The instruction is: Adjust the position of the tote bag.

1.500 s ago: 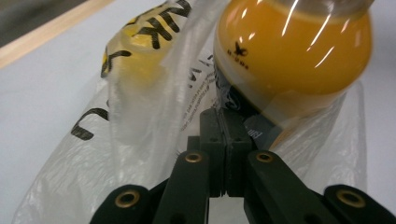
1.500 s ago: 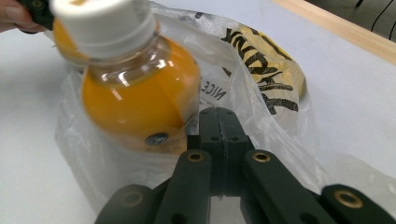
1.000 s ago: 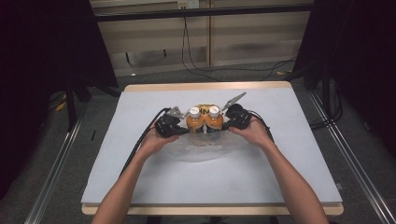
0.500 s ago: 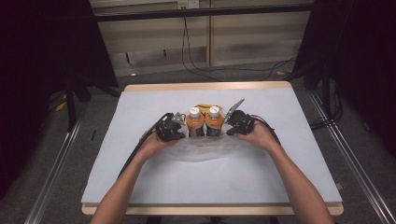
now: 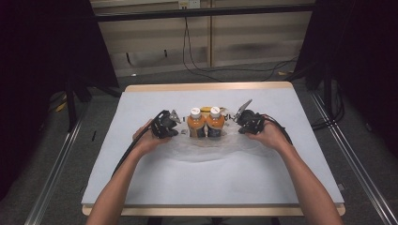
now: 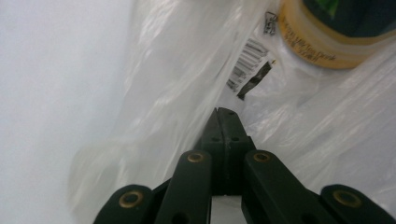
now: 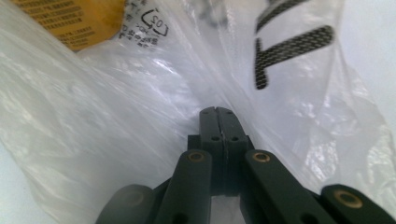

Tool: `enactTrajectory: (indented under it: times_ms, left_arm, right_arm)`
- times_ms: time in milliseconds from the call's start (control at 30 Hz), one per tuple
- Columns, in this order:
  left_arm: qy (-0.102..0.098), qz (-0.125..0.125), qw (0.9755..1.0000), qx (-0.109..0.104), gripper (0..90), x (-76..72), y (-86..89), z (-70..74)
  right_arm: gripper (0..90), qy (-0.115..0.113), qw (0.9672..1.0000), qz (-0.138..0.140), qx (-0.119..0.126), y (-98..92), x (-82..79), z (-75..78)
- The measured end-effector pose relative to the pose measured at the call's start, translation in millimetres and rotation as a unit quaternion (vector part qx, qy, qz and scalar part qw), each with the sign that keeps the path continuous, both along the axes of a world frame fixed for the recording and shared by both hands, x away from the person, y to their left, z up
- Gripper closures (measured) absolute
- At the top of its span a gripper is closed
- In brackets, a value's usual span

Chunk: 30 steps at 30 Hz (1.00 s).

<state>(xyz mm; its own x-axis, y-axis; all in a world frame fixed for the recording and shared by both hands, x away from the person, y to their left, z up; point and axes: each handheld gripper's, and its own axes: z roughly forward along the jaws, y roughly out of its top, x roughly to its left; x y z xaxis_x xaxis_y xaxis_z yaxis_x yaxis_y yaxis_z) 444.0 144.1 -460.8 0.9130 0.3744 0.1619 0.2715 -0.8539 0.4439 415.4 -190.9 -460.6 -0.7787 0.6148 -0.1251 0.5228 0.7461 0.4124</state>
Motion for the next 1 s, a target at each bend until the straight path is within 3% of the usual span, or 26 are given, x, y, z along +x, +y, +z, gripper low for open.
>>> enactTrajectory:
  times_ms: [167, 367, 433, 600, 733, 867, 933, 1000]
  left_arm:
    - [-0.002, 0.016, 0.9999, 0.003, 90.0, 3.2, 9.9, -0.6]
    - [-0.001, 0.013, 0.9997, 0.018, 90.0, 3.6, 19.3, 1.3]
    - [0.004, 0.022, 0.9997, 0.009, 90.0, 2.6, 21.1, 0.8]
    - [0.011, 0.022, 0.9997, 0.008, 90.0, -1.3, 23.8, 1.2]
    - [0.014, 0.024, 0.9996, 0.011, 90.0, -2.5, 28.9, 1.7]
    - [0.006, 0.026, 0.9994, 0.020, 90.0, -1.9, 35.6, 2.2]
    - [0.005, 0.023, 0.9993, 0.027, 90.0, -0.5, 36.2, 2.1]
    - [0.001, 0.027, 0.9992, 0.029, 90.0, -0.1, 35.9, 1.4]
  right_arm:
    - [90.0, -0.018, 0.9991, -0.006, -0.037, -16.9, -0.5, 0.2]
    - [90.0, -0.018, 0.9984, -0.013, -0.052, -29.6, -6.1, 1.0]
    - [90.0, -0.019, 0.9983, -0.003, -0.055, -30.6, -7.3, 1.3]
    - [90.0, -0.001, 1.0000, -0.005, -0.008, -30.1, -12.4, 3.5]
    - [90.0, 0.008, 0.9994, 0.004, 0.032, -31.0, -19.2, 5.7]
    - [90.0, 0.008, 0.9990, 0.035, 0.028, -31.7, -32.6, 5.5]
    - [90.0, 0.032, 0.9984, 0.044, 0.016, -31.9, -38.9, 2.3]
    - [90.0, 0.040, 0.9978, 0.050, 0.016, -36.8, -40.3, 3.6]
